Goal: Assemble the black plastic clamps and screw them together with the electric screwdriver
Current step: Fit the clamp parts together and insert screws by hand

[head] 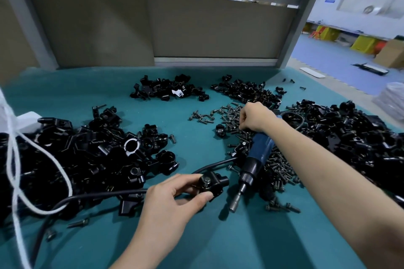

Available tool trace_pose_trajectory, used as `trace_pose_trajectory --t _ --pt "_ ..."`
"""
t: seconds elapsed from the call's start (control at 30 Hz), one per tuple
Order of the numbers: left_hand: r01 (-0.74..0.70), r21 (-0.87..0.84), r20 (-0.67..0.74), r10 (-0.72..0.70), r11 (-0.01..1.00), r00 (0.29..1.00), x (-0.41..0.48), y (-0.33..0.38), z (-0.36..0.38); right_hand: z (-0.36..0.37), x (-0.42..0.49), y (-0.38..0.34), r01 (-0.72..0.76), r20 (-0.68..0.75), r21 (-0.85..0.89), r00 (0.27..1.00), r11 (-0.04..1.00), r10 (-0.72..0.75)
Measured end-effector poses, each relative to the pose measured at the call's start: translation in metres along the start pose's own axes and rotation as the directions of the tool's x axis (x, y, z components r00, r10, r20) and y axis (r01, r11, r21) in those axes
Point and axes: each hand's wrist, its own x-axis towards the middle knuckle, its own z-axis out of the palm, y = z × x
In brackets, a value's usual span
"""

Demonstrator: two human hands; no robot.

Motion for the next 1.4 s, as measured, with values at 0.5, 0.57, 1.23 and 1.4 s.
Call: trace_pose_trajectory --t 0.5,0.57,1.23,1.4 --pt "-0.009 0.018 -0.007 0.009 1.000 1.000 -0.001 0.001 0.001 -0.005 -0.028 -0.021 0.171 -0.195 0.209 0.972 0.963 -0.130" --pt "-0.012 0.006 -0.018 0.012 1.000 1.000 -0.001 0.001 0.001 -0.020 -0.050 -0.027 0.255 -0.217 0.356 0.958 0.899 -0.186" --pt "-0.005 0.027 -0.027 0.006 1.000 1.000 0.000 -0.002 -0.001 -0.018 -0.127 -0.045 0.387 0.217 0.480 0.817 0.787 -0.535" --pt "-0.040 0.009 0.007 0.040 0.999 0.999 0.000 0.000 -0.001 -0.014 -0.121 -0.047 0.366 0.246 0.534 0.795 0.762 -0.554"
